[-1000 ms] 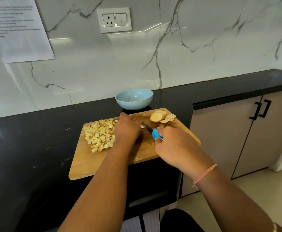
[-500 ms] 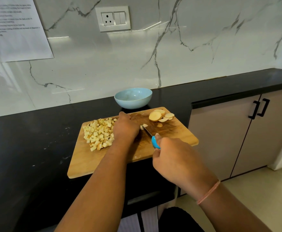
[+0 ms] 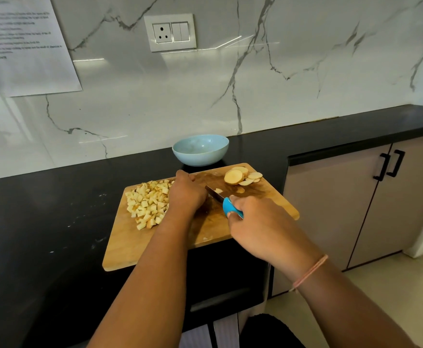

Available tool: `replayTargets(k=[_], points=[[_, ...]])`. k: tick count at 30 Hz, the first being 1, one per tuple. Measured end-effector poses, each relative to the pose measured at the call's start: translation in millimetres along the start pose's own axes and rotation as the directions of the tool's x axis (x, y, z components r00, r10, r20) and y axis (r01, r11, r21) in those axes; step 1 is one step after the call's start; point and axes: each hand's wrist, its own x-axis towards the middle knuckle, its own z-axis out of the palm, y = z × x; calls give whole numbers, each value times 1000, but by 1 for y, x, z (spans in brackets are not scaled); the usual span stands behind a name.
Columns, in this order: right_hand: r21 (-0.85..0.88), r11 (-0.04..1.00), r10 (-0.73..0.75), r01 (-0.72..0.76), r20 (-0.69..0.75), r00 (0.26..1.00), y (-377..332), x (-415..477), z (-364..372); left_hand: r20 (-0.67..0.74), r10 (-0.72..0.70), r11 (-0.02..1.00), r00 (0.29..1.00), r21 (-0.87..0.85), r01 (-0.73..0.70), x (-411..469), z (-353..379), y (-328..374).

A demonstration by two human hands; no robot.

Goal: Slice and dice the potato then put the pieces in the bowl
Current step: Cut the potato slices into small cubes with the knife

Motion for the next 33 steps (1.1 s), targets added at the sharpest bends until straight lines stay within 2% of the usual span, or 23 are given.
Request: replayTargets(k=[22, 25, 28, 33], points=[[-28, 999, 37, -35, 50, 998, 4, -4, -17, -26, 24, 998, 999, 52, -23, -1, 4, 0], [54, 998, 35, -34, -13, 999, 14, -4, -23, -56, 118, 988, 991, 110, -111, -4, 5, -1], [116, 993, 39, -29, -87, 995, 26, 3, -24, -61, 280, 936, 958, 242, -258, -8, 7, 3], [155, 987, 55, -39, -98, 994, 36, 11, -20, 171, 432, 820, 886, 336, -464, -12, 14, 9]])
